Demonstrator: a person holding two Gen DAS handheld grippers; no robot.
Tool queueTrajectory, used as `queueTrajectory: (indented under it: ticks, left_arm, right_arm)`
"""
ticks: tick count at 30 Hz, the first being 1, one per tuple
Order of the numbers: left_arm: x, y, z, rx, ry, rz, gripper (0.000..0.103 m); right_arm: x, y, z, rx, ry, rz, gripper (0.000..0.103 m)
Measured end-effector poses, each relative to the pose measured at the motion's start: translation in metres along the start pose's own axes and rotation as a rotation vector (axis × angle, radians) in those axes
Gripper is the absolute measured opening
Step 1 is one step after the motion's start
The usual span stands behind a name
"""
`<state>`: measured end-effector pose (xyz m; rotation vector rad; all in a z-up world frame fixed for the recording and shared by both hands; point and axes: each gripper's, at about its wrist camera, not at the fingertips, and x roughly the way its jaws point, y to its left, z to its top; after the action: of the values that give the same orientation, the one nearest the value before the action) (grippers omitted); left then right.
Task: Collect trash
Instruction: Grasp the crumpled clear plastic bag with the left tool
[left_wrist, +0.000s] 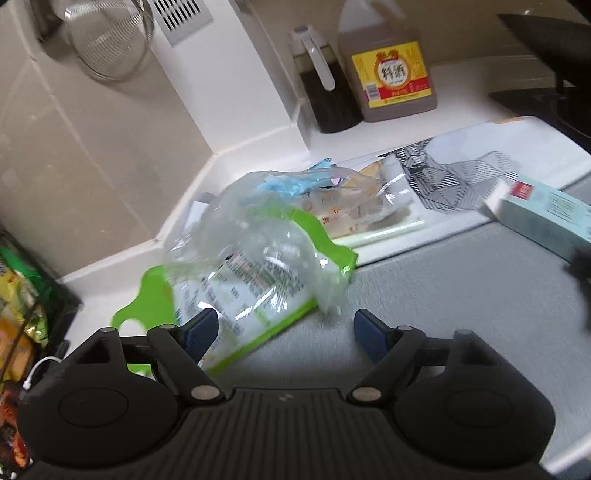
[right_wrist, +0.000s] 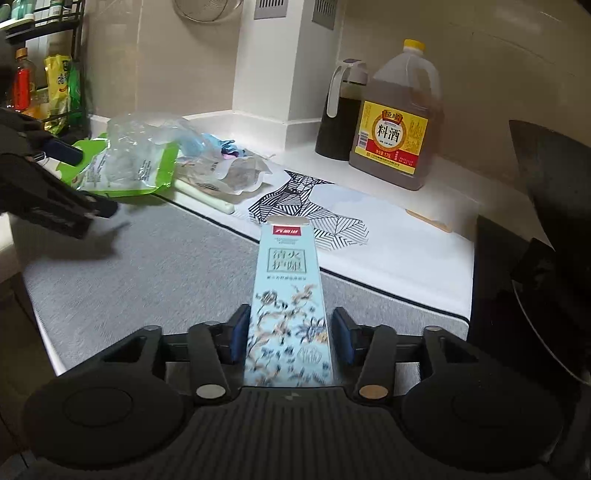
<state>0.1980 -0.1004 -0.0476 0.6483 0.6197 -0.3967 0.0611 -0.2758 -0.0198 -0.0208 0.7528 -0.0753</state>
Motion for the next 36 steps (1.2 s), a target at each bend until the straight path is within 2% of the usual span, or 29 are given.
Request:
queueTrajectory:
  ticks: [3,4,5,6,7,9,13,18,23,29,36]
  left_arm:
    - [0.023,-0.001,0.008,-0.001,0.034,-0.001,0.088]
    - [0.027,0.0,0.008,-0.02,0.025,-0.002,0.084]
    - [0.029,0.002,0.009,-0.041,0.024,-0.011,0.067]
    - [0.029,0.004,0.01,-0.06,0.026,-0.029,0.055]
    - [0.028,0.006,0.01,-0.076,0.033,-0.058,0.01]
    - [0.025,0.01,0.006,-0.107,0.046,-0.088,0.0]
    - [-0.006,0.015,-0.006,-0.118,-0.015,-0.089,0.0]
    - [-0.067,0.022,-0.025,-0.165,-0.099,-0.124,0.0]
    - [-0.11,0.022,-0.031,-0.184,-0.174,-0.115,0.0]
    - [-0.131,0.037,-0.007,-0.279,-0.235,-0.148,0.0]
    - [-0.151,0.045,0.056,-0.352,-0.328,-0.187,0.0]
  right_arm:
    - [0.008,0.001,0.002,-0.007,0.005,-0.005,0.065]
    - [0.011,0.001,0.003,-0.013,0.001,-0.005,0.065]
    - [0.012,0.002,0.003,-0.024,-0.005,-0.005,0.062]
    - [0.013,0.003,0.003,-0.032,-0.01,-0.002,0.06]
    - [0.012,0.004,0.003,-0.036,-0.014,-0.001,0.042]
    - [0.011,0.007,0.002,-0.045,-0.02,-0.01,0.042]
    - [0.0,0.009,-0.002,-0.025,-0.041,0.0,0.042]
    - [-0.026,0.008,-0.005,0.015,-0.084,0.028,0.042]
    - [-0.038,0.01,-0.008,0.016,-0.092,0.011,0.042]
    - [-0.047,0.011,-0.012,0.012,-0.097,-0.003,0.042]
    - [-0.053,0.006,-0.014,0.031,-0.106,-0.016,0.042]
